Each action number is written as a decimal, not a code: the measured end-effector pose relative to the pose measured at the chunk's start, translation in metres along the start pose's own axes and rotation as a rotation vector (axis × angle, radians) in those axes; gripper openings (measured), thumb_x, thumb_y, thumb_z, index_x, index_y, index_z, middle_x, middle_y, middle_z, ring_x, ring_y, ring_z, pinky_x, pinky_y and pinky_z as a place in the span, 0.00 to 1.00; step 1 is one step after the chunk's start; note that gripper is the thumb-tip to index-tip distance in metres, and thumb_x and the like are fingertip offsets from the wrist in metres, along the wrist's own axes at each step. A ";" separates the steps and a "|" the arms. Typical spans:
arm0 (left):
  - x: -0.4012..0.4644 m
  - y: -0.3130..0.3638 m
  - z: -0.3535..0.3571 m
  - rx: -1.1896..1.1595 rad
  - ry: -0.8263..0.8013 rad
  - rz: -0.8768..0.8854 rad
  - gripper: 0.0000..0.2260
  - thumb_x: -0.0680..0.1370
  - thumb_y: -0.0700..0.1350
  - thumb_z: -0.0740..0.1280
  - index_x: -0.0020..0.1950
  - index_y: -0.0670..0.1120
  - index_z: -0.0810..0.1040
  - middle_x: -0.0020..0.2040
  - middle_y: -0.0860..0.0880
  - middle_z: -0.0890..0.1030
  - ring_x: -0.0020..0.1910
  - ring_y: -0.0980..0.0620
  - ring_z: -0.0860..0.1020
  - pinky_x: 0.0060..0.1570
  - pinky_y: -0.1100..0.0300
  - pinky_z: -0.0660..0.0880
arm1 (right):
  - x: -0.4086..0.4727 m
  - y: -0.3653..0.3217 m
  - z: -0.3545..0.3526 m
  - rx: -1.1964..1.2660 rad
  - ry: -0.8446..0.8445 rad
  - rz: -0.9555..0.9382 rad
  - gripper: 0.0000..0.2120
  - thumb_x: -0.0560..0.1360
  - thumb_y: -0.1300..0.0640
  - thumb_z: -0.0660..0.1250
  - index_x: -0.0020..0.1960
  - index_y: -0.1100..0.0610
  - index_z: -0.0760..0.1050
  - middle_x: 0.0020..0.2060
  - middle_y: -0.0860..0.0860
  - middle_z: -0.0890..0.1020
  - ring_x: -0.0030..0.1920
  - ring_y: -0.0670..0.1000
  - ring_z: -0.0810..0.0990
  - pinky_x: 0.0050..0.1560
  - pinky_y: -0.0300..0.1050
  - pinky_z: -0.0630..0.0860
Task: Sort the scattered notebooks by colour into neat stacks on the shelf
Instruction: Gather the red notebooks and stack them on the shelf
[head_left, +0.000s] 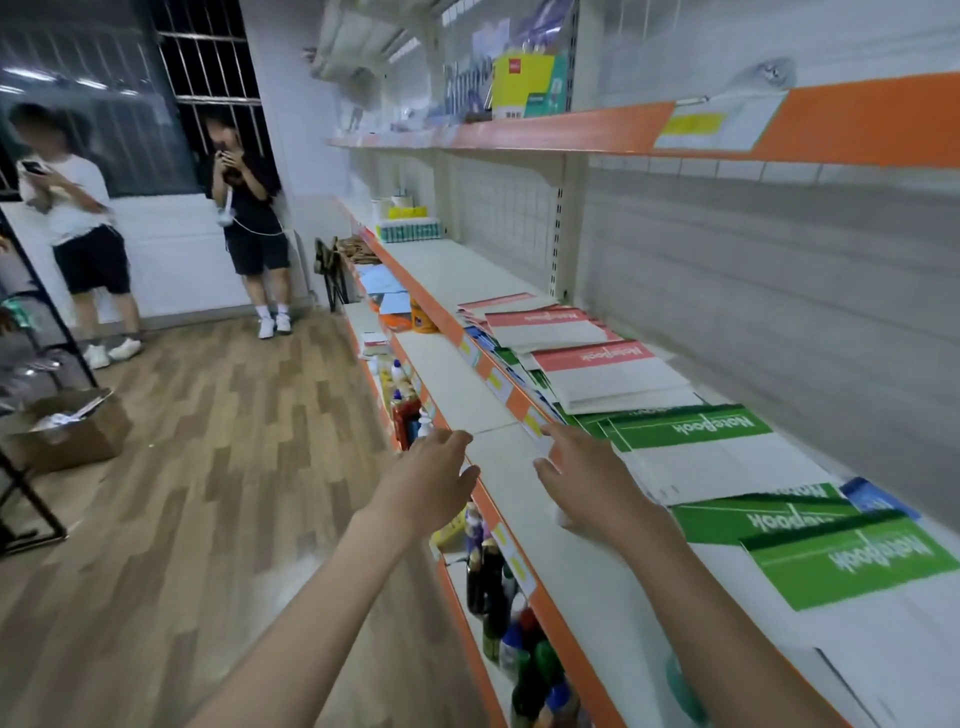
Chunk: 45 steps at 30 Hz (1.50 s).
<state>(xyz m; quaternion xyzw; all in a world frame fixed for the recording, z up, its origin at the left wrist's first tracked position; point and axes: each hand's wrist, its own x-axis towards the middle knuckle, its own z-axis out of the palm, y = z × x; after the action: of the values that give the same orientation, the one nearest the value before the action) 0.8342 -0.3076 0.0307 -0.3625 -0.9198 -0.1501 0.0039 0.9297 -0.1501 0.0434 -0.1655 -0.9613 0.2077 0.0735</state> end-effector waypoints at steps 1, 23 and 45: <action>0.009 -0.002 0.002 -0.003 -0.007 0.005 0.20 0.82 0.50 0.57 0.73 0.46 0.63 0.70 0.47 0.67 0.64 0.46 0.71 0.61 0.50 0.71 | 0.008 0.002 0.000 0.001 0.001 0.010 0.23 0.80 0.53 0.57 0.73 0.56 0.61 0.70 0.52 0.69 0.68 0.54 0.69 0.70 0.54 0.62; 0.281 -0.068 0.002 -0.009 -0.071 0.370 0.21 0.82 0.50 0.56 0.74 0.48 0.61 0.73 0.49 0.65 0.69 0.48 0.66 0.65 0.52 0.68 | 0.226 0.016 0.002 0.000 0.217 0.342 0.21 0.78 0.49 0.57 0.69 0.56 0.66 0.65 0.54 0.72 0.64 0.55 0.71 0.61 0.49 0.70; 0.465 -0.087 0.014 0.088 -0.078 0.574 0.17 0.80 0.54 0.56 0.63 0.45 0.70 0.59 0.47 0.74 0.58 0.47 0.73 0.54 0.52 0.71 | 0.368 0.034 0.020 -0.053 0.407 0.641 0.18 0.79 0.52 0.57 0.67 0.54 0.67 0.61 0.51 0.74 0.60 0.51 0.74 0.54 0.45 0.73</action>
<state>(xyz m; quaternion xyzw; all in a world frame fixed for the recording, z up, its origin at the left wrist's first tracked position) 0.4349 -0.0540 0.0481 -0.6129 -0.7847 -0.0889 0.0267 0.5910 0.0001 0.0375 -0.4974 -0.8316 0.1582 0.1899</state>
